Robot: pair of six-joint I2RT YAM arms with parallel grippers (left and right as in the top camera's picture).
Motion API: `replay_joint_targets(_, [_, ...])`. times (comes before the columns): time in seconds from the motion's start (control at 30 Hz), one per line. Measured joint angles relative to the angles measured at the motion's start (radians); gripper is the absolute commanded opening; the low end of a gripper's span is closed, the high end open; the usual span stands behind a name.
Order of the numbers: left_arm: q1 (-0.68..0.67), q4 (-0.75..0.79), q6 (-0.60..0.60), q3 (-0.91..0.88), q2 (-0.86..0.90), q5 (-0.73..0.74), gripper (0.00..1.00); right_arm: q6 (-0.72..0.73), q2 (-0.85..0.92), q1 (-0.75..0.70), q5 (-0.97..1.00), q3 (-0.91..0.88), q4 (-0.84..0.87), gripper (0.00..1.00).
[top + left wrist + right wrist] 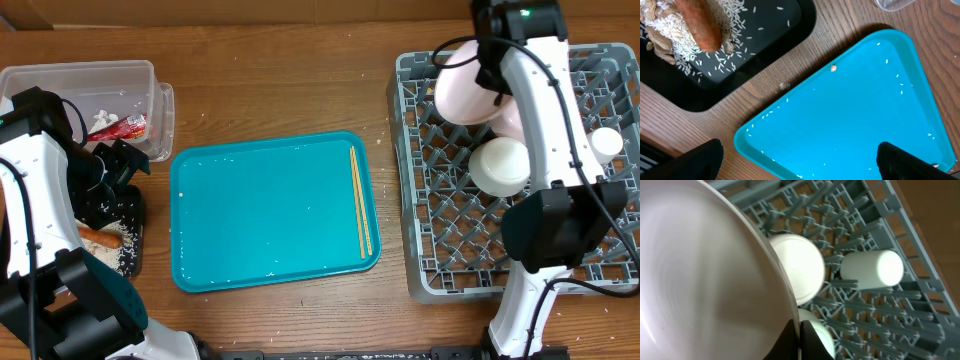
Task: Sort waste into correct bins and load items into the dishwasher
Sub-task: 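Carry the pink plate to the rack's upper left and stand it up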
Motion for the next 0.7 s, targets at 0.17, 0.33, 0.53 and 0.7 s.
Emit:
replay_joint_targets(0.17, [0.000,0.000,0.000,0.000,0.000,0.000,1.00,-0.003,0.000,0.026,0.000,-0.019,0.027,0.04])
replay_joint_targets(0.33, [0.000,0.000,0.000,0.000,0.000,0.000,1.00,-0.011,0.000,0.021,0.014,-0.047,0.034,0.04])
replay_joint_targets(0.53, [0.000,0.000,0.000,0.000,0.000,0.000,1.00,-0.023,0.000,0.020,0.106,-0.052,0.063,0.04])
replay_joint_targets(0.7, [0.000,0.000,0.000,0.000,0.000,0.000,1.00,-0.037,0.000,0.021,0.117,-0.053,0.064,0.04])
